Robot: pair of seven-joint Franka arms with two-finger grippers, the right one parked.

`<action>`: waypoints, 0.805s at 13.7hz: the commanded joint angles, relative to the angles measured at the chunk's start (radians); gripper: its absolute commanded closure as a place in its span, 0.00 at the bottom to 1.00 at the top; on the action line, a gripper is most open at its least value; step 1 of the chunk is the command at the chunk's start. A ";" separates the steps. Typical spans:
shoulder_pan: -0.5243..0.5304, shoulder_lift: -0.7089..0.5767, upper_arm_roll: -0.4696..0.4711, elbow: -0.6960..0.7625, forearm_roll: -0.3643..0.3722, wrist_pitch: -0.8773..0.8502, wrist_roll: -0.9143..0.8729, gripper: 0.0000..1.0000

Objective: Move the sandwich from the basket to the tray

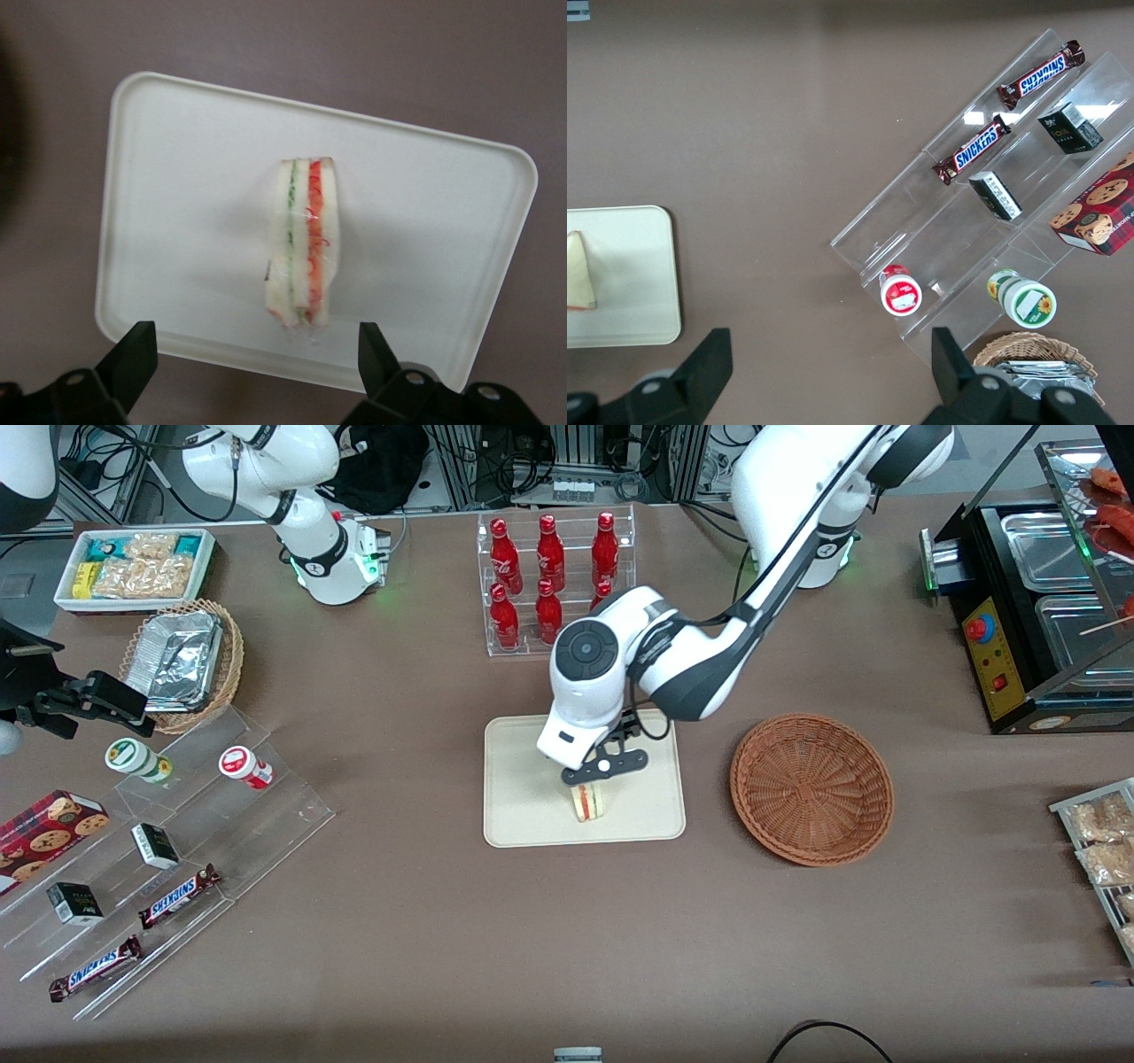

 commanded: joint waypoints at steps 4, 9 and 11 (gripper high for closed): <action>0.119 -0.086 0.006 -0.027 -0.014 -0.130 0.217 0.00; 0.295 -0.152 0.005 -0.100 -0.008 -0.160 0.387 0.00; 0.352 -0.215 0.005 -0.166 -0.008 -0.161 0.456 0.00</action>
